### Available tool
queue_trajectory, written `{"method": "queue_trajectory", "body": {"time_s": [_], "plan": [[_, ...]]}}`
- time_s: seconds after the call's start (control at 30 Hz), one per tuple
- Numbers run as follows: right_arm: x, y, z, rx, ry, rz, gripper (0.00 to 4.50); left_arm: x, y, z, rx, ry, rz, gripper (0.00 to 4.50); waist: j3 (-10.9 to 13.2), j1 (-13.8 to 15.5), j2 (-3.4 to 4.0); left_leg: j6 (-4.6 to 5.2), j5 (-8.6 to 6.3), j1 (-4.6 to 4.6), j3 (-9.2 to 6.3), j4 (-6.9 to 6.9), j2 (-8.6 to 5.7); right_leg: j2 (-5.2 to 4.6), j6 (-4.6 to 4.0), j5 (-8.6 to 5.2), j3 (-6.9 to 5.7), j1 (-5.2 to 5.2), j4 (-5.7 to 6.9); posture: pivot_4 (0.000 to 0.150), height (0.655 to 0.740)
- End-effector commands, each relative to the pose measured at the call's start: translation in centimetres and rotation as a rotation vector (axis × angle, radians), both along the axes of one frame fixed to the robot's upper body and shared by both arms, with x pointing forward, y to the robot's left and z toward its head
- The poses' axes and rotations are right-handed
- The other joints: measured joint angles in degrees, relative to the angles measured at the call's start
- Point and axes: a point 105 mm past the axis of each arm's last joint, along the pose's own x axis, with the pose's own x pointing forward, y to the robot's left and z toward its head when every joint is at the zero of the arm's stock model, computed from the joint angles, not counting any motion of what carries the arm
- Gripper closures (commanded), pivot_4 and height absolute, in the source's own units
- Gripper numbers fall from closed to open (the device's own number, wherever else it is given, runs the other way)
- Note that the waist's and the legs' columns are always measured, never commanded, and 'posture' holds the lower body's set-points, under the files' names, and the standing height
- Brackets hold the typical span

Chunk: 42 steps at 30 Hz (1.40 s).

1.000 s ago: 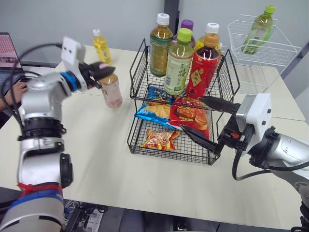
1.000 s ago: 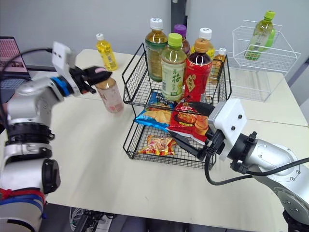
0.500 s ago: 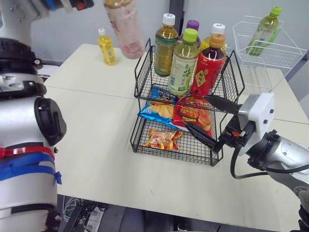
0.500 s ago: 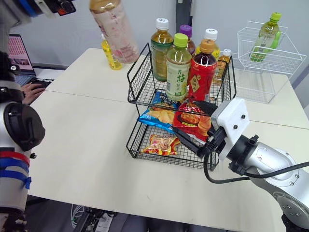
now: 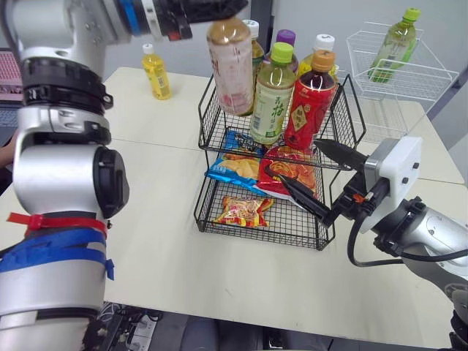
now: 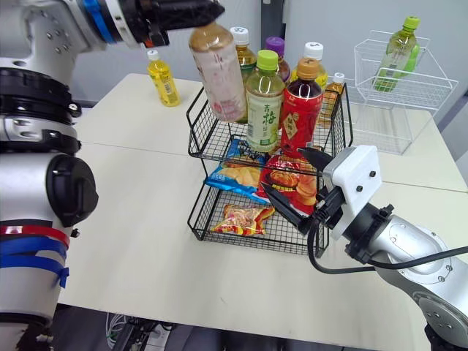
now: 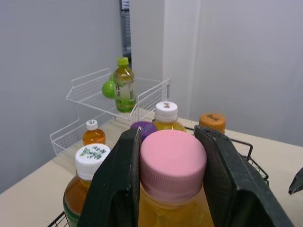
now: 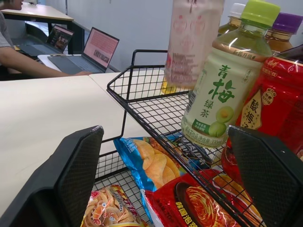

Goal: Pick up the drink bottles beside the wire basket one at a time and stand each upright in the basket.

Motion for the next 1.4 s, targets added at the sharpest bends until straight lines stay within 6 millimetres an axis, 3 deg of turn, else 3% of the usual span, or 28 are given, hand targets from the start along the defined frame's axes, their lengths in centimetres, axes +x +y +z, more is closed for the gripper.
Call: {"method": "queue_trajectory", "body": {"time_s": [0.03, 0.37, 0.67, 0.7, 1.0, 1.13, 1.3, 1.4], "plan": [[-0.7, 0.3, 1.2, 0.020, -0.064, 0.014, 0.00, -0.7, -0.5, 0.9, 0.017, -0.076, -0.021, 3.15, 0.00, 0.00, 0.00, 0.00, 0.00, 0.00, 0.00, 0.00, 0.00, 0.00, 0.00, 0.00, 0.00, 0.00, 0.00, 0.150, 0.7148], [-0.6, 0.3, 1.2, 0.026, -0.064, 0.011, 0.00, 0.0, -0.5, -0.8, 0.062, -0.067, -0.016, 3.15, 0.00, 0.01, 0.00, 0.00, 0.00, -0.02, 0.01, 0.00, -0.01, -0.01, -0.07, 0.04, 0.00, 0.00, -0.01, 0.150, 0.7148], [-0.5, 0.3, 1.5, 0.031, -0.074, 0.017, 0.00, -0.8, -0.3, -0.6, 0.091, -0.088, -0.049, 0.21, 0.00, 0.00, 0.00, 0.00, 0.00, -0.01, 0.00, 0.01, -0.01, -0.01, -0.08, 0.04, 0.00, 0.01, 0.00, 0.150, 0.7148], [-0.5, 0.3, 1.5, 0.031, -0.074, 0.017, 0.00, -0.9, -0.3, -0.6, 0.092, -0.089, -0.049, 0.04, 0.00, 0.01, 0.00, 0.00, 0.00, -0.01, 0.00, 0.01, -0.01, -0.01, -0.08, 0.05, 0.00, 0.01, 0.00, 0.150, 0.7148], [-0.5, 0.1, 2.1, 0.019, -0.103, 0.019, 0.00, -2.0, 1.5, 0.3, 0.097, -0.146, -0.032, 0.04, -0.01, -0.02, 0.01, 0.00, 0.00, 0.01, 0.00, 0.01, 0.00, 0.00, -0.10, 0.06, 0.01, 0.01, 0.03, 0.150, 0.7148], [-0.5, -0.7, 3.4, 0.019, -0.146, 0.025, 0.00, -3.2, 3.5, 0.7, 0.106, -0.173, 0.003, 0.04, 0.00, -0.09, 0.04, 0.00, 0.00, 0.02, 0.01, 0.01, 0.00, 0.00, -0.23, 0.13, 0.05, 0.00, 0.02, 0.150, 0.7148], [0.5, -4.5, 7.0, 0.027, -0.232, -0.070, 0.00, -3.4, 7.3, 0.6, 0.074, -0.231, 0.179, 0.04, 0.00, -0.03, 0.06, 0.00, 0.01, 0.07, 0.01, 0.01, 0.01, -0.01, -0.24, 0.14, 0.03, 0.05, 0.04, 0.150, 0.7148], [1.6, -7.8, 9.3, 0.034, -0.286, -0.185, 0.00, -2.4, 11.0, -0.8, 0.055, -0.269, 0.391, 0.04, -0.04, 0.00, 0.13, 0.00, 0.01, 0.10, 0.01, 0.02, 0.03, -0.02, -0.24, 0.14, 0.01, 0.08, 0.06, 0.150, 0.7148]]}}
